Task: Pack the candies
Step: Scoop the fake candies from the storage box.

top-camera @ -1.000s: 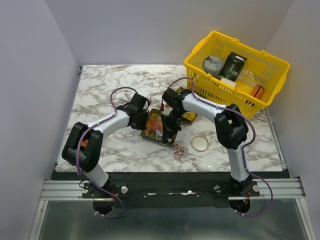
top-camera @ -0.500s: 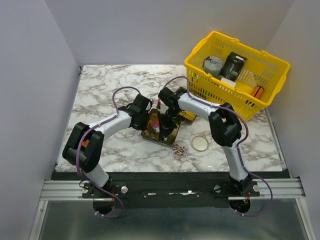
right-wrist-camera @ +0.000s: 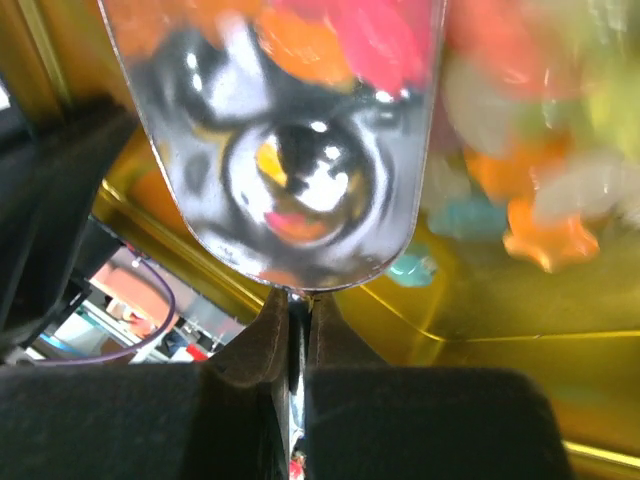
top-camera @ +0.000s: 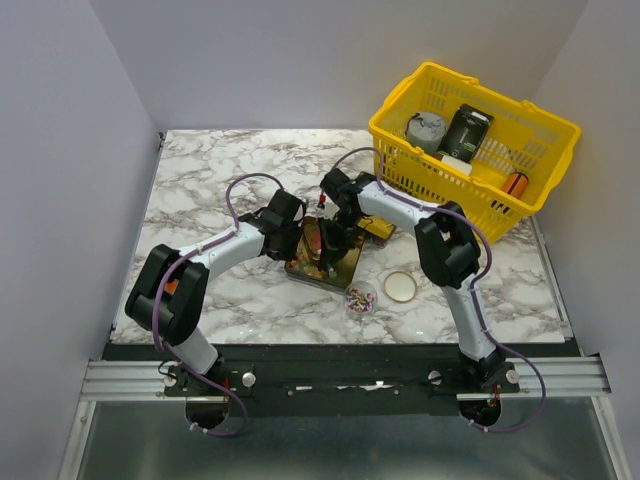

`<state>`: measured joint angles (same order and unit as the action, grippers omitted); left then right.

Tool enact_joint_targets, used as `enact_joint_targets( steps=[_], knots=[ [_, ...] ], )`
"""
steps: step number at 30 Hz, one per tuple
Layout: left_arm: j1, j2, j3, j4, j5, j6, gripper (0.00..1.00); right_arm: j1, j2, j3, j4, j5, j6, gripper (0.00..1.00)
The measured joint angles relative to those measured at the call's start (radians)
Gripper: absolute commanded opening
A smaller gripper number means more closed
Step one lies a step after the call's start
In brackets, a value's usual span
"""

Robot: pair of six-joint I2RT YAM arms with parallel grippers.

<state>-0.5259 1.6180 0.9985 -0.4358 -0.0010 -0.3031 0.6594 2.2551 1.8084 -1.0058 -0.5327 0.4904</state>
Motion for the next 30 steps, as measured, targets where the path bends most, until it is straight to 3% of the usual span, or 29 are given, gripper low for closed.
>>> enact_joint_targets(
  steps=[14,30],
  knots=[
    [-0.006,0.0,0.0,0.002,-0.01,-0.001,0.0,-0.008,-0.029,-0.041,0.043,0.067,-0.06,0.01],
    [-0.009,0.004,0.01,-0.005,-0.022,-0.011,0.0,0.097,-0.112,-0.128,0.111,0.411,-0.151,0.01]
  ],
)
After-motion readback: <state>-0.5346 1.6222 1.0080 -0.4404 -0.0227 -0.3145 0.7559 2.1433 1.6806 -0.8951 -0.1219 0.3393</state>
